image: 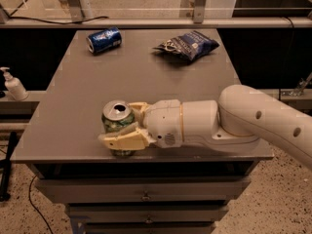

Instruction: Move green can near pepsi can

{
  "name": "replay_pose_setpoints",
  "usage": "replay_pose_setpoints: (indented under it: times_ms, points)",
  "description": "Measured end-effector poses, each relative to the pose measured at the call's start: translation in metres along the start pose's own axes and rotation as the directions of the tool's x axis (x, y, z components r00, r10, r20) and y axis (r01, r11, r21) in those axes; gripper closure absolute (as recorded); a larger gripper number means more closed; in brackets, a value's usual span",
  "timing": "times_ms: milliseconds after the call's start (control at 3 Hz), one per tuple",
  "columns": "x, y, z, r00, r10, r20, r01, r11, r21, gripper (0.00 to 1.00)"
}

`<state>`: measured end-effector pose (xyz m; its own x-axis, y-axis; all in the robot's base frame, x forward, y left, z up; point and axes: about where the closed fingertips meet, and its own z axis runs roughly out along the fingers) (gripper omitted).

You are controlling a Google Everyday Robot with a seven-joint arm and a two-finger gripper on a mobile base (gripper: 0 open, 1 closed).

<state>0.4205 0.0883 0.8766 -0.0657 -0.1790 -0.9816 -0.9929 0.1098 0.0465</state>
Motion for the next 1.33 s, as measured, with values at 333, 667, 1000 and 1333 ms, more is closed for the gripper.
replay_pose_setpoints:
  times_ms: [333,667,1000,1333]
  points:
    - [-0.005,-0.015,-0.008,1.000,-0.011,-0.001,0.011,0.9996,0.026,0.87]
    - [-0.033,-0.057,-0.030,0.998,-0.068,-0.005,0.069,0.9929,0.098,1.00]
    - [-0.035,-0.063,-0.027,0.997,-0.078,0.000,0.078,0.9923,0.096,1.00]
    - [-0.042,-0.101,-0.023,0.994,-0.106,0.027,0.102,0.9880,0.115,1.00]
